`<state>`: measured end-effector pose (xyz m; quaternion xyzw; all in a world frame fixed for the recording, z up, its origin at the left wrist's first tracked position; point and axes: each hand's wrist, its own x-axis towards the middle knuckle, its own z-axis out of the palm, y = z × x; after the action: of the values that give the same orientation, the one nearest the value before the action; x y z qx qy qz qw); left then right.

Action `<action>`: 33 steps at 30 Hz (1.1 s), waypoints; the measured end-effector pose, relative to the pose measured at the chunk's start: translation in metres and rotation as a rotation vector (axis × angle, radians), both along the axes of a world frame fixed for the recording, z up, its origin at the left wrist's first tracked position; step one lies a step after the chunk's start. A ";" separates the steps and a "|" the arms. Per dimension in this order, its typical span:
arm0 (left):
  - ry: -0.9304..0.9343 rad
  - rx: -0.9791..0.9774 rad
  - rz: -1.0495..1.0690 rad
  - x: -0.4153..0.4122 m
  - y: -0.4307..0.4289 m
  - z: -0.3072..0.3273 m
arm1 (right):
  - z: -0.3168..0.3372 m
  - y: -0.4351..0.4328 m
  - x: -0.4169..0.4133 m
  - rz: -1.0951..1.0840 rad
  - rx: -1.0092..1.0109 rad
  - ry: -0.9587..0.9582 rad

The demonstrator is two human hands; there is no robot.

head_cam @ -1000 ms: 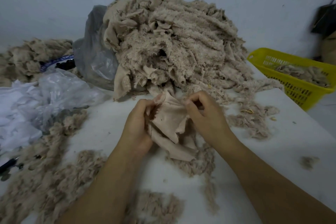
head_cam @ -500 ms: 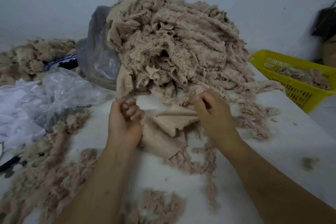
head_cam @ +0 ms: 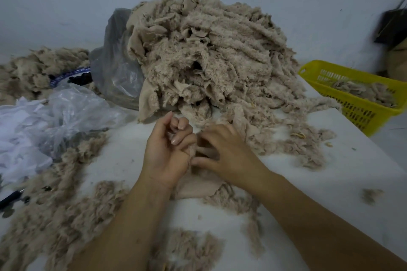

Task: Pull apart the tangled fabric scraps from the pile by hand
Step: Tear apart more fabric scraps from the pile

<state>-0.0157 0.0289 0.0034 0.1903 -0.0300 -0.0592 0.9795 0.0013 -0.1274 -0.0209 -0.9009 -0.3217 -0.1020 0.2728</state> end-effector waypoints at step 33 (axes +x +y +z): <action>0.117 0.586 0.118 0.004 0.001 -0.007 | 0.016 -0.024 0.001 -0.238 0.456 -0.079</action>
<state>-0.0115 0.0298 -0.0035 0.4622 0.0560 -0.0192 0.8848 0.0021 -0.1510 -0.0046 -0.8429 -0.1925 -0.2385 0.4422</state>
